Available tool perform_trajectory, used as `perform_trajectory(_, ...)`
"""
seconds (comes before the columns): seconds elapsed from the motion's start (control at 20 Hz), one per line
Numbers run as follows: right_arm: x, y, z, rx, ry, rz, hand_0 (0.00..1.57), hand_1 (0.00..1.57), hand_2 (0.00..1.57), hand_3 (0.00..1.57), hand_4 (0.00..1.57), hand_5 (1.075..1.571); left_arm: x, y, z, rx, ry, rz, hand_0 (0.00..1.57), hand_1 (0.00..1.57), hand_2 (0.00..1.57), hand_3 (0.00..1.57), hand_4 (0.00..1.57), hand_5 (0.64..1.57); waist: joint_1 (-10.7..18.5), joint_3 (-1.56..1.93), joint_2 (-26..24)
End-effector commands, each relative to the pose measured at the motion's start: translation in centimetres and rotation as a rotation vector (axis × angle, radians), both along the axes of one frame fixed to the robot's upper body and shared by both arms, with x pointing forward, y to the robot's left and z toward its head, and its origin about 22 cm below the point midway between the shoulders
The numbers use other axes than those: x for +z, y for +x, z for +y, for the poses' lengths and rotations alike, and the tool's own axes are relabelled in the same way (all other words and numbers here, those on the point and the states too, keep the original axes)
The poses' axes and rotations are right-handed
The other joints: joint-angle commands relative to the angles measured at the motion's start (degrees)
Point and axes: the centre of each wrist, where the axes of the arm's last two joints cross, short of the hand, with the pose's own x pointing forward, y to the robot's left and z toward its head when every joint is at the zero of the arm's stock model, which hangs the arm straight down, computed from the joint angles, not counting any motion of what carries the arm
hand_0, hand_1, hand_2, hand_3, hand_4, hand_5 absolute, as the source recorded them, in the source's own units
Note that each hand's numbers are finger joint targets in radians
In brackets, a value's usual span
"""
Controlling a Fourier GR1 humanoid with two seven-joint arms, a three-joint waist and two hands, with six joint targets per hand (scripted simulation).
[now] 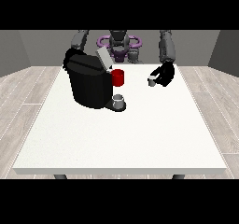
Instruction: Insert the coffee pod into the coffee machine and close the lid
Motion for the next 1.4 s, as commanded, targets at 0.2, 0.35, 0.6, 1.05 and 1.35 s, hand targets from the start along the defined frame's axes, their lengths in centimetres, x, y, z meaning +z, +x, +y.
perform_trajectory(0.2,-1.2,0.8,0.3,-0.003,-0.02,0.029,0.0,0.0,0.0,0.0,0.49,1.571,7.0,3.8,-2.7,-0.124,-0.036,-0.064,1.24,1.24,1.33,1.32,0.53,1.571,1.14,-0.01,-1.47)
perform_trajectory(0.35,-1.4,1.0,0.3,0.019,-0.009,0.061,0.0,0.0,0.0,0.0,0.44,1.571,8.4,4.3,-3.5,-0.161,-0.008,-0.064,1.23,1.23,1.32,1.29,0.57,1.571,0.84,-0.01,-2.99)
perform_trajectory(0.6,-1.3,1.3,0.9,0.018,-0.002,0.012,0.0,0.0,0.0,0.0,0.5,1.571,12.2,5.6,-4.1,-0.159,-0.028,-0.09,1.25,1.25,1.33,1.28,0.54,1.571,-0.54,-0.02,-2.16)
perform_trajectory(1.05,0.8,0.7,4.8,0.112,0.003,-0.063,0.0,0.0,0.0,0.0,0.52,1.571,16.8,6.9,-3.4,-0.07,-0.021,-0.205,1.02,1.02,1.21,1.23,0.5,1.571,-6.67,-0.02,0.4)
perform_trajectory(1.35,2.0,1.9,3.6,0.089,-0.017,-0.079,0.0,0.0,0.0,0.0,0.51,1.571,19.9,7.7,-5.3,-0.075,-0.077,-0.208,1.26,1.26,1.29,1.22,0.47,1.571,-7.72,-0.01,1.47)
